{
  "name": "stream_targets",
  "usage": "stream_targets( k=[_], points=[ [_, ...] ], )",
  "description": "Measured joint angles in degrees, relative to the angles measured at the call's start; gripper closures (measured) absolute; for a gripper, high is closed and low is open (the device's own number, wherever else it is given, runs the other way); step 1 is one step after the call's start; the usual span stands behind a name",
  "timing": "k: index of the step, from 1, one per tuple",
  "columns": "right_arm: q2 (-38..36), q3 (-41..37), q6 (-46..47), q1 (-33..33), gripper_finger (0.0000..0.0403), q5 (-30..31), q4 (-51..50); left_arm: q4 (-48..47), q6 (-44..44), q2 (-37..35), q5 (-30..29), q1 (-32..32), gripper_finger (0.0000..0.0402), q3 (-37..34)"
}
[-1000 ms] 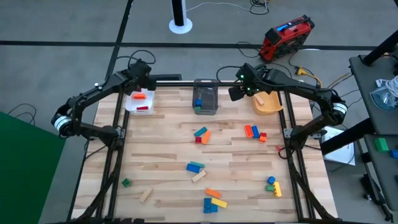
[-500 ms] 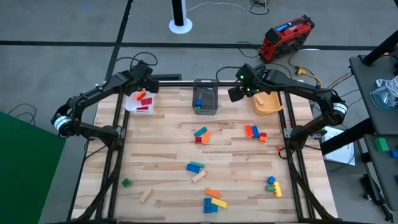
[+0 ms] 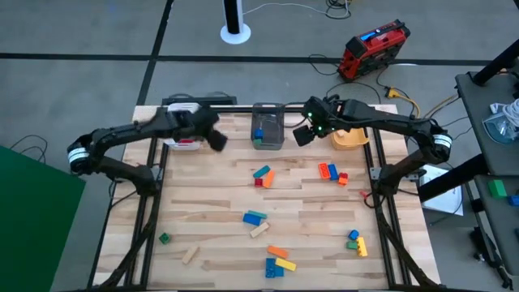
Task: Sort blocks by size
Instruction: Put the green block into the yellow bin
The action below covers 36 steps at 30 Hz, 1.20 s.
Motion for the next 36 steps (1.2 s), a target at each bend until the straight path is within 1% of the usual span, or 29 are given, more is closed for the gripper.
stream_targets(
  k=[7,10,13,16,20,24,30,32,34,36],
  points=[
    [-0.3,0.0,0.3,3.7,0.0195,0.0,-5.8,0.5,10.9,0.0,9.5,-15.0,0.0224,0.0],
    [-0.9,0.0,-0.3,6.4,0.0195,-1.9,-5.9,1.4,12.5,0.0,10.1,-20.5,0.0224,0.0],
    [-0.9,0.0,-1.0,10.6,0.0195,-2.9,-3.7,1.9,12.4,0.0,9.7,-23.9,0.0224,0.0],
    [-0.7,-0.2,-3.8,15.9,0.0195,-3.0,1.2,2.9,10.7,0.0,8.2,-25.1,0.0224,0.0],
    [0.5,-0.3,-7.3,22.4,0.0195,-2.7,8.4,4.9,8.2,0.0,6.2,-25.0,0.0224,0.0],
    [2.1,-0.3,-10.8,27.5,0.0195,-2.5,14.1,6.7,6.6,0.0,4.3,-24.9,0.0224,0.0],
    [6.2,-0.3,-15.1,34.6,0.0195,-2.3,16.7,11.5,5.3,0.0,3.0,-24.9,0.0224,0.0],
    [7.8,-0.3,-15.6,36.9,0.0195,-2.3,16.8,13.9,5.0,0.0,1.2,-24.9,0.0224,0.0],
    [9.8,-0.3,-15.8,39.1,0.0195,-0.9,17.7,15.2,5.1,0.0,-0.4,-24.9,0.0224,0.1],
    [11.9,-0.3,-15.7,40.9,0.0195,0.2,20.0,15.4,5.1,0.0,-0.7,-24.9,0.0224,0.1]
  ],
)
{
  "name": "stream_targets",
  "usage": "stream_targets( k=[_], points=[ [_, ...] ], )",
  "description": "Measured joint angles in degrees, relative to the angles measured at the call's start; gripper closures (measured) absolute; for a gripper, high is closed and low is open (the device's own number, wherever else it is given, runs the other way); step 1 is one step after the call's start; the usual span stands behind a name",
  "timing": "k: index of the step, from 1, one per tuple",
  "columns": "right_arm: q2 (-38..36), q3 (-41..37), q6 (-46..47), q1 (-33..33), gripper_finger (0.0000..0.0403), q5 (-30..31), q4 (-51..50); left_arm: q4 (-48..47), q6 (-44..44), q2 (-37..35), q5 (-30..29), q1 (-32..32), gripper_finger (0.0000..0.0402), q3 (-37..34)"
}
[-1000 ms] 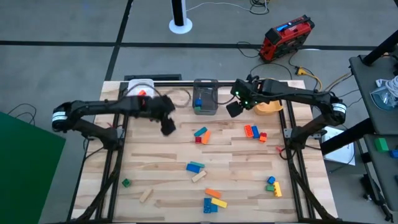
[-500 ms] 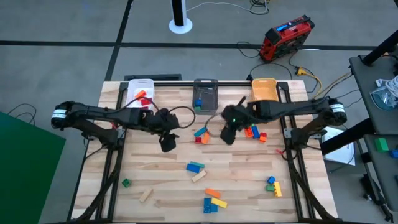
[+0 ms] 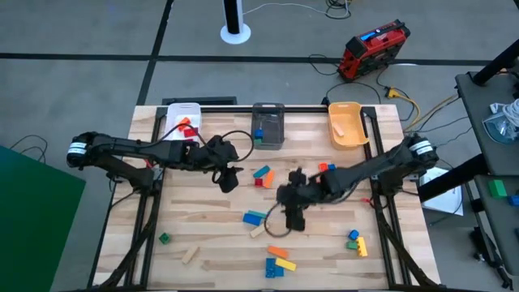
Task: Sort blocks by size
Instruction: Put the green block into the yellow bin
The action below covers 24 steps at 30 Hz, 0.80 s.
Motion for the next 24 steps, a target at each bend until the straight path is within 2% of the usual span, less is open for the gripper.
stream_targets(
  k=[10,19,24],
  points=[
    [7.7,0.0,3.3,1.4,0.0195,-1.6,12.5,-0.4,0.4,0.0,0.1,-0.2,0.0224,0.0],
    [14.5,0.0,1.5,-0.5,0.0195,-1.3,15.6,-0.8,-0.6,0.0,1.3,-0.2,0.0224,0.0],
    [16.4,0.0,1.8,-2.8,0.0195,-3.3,15.5,-0.8,-2.7,0.0,1.5,-0.2,0.0224,0.0]
  ],
)
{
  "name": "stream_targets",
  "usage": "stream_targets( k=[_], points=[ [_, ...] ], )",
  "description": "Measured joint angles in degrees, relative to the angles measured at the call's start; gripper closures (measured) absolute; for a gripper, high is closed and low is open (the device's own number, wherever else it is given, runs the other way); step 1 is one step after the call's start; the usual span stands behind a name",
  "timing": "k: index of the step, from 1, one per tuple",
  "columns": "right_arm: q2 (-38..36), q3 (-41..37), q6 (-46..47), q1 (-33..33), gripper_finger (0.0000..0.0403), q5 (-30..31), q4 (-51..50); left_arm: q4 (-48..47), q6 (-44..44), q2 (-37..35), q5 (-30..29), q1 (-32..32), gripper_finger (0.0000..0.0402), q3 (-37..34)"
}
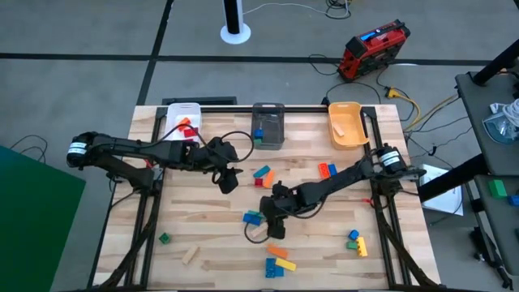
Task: Sort blocks by size
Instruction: Put the green block into the yellow bin
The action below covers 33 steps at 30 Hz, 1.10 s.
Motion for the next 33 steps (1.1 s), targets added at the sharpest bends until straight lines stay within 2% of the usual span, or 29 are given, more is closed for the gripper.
stream_targets(
  k=[10,33],
  points=[
    [0.6,0.1,-0.5,-2.3,0.0195,-1.5,1.5,0.1,-0.8,0.0,0.0,0.0,0.0224,0.0],
    [2.3,0.2,-2.4,-1.4,0.0195,-3.0,6.0,0.0,-0.8,0.0,0.0,0.0,0.0224,0.0]
  ],
)
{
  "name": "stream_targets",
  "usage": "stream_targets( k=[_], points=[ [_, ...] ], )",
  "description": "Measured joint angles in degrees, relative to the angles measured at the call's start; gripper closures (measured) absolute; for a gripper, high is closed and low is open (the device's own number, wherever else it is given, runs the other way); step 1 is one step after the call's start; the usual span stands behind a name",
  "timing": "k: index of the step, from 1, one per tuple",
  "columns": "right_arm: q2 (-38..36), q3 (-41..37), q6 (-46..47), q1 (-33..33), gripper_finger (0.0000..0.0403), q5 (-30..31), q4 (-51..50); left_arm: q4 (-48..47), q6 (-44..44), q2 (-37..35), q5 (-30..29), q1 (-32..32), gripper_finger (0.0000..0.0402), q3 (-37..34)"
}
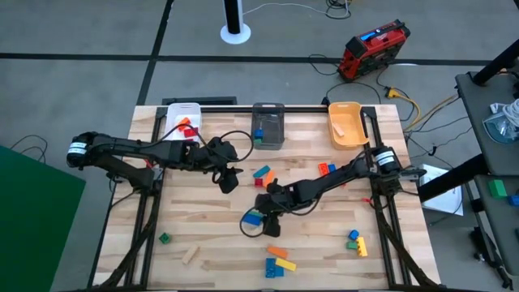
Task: Sort blocks by size
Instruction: Put the green block into the yellow bin
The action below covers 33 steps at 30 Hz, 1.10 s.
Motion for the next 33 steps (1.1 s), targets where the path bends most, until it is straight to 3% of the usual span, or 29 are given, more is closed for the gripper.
stream_targets(
  k=[14,30,33],
  points=[
    [1.5,0.0,-0.3,0.1,0.0224,0.5,-0.3,0.0,-0.1,0.0,0.0,0.0,0.0224,0.0],
    [1.5,0.0,-1.2,0.1,0.0351,0.5,-0.4,0.0,-0.1,0.0,0.0,0.0,0.0224,0.0],
    [1.5,0.0,-1.2,0.1,0.0359,0.5,-0.4,0.0,-0.1,0.0,0.0,0.0,0.0224,0.0]
  ],
)
